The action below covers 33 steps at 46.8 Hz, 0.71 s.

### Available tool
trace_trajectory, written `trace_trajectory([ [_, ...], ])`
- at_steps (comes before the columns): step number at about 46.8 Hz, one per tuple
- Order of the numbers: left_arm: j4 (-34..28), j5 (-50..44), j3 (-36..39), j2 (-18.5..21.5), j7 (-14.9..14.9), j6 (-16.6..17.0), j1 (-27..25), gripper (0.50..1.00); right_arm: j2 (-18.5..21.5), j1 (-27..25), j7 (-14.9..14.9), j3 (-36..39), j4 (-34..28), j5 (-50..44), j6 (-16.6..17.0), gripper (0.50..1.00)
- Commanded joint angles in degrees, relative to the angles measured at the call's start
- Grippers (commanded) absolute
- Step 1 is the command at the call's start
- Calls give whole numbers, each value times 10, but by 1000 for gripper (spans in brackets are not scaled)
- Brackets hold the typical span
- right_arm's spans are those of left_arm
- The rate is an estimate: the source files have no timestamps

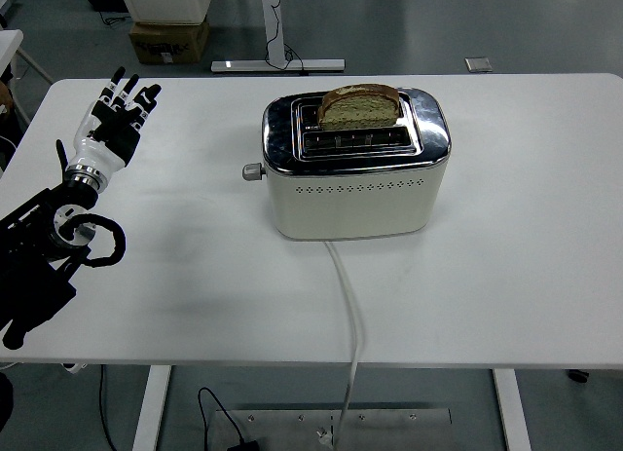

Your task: Press down toaster

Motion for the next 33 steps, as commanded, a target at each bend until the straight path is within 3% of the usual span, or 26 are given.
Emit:
trace_trajectory([
  [1,0,0,0,0,0,1,0,1000,0,0,0,0,0,0,0,998],
  [33,0,-5,2,11,-1,1,-17,1000,0,0,0,1,0,0,0,998],
])
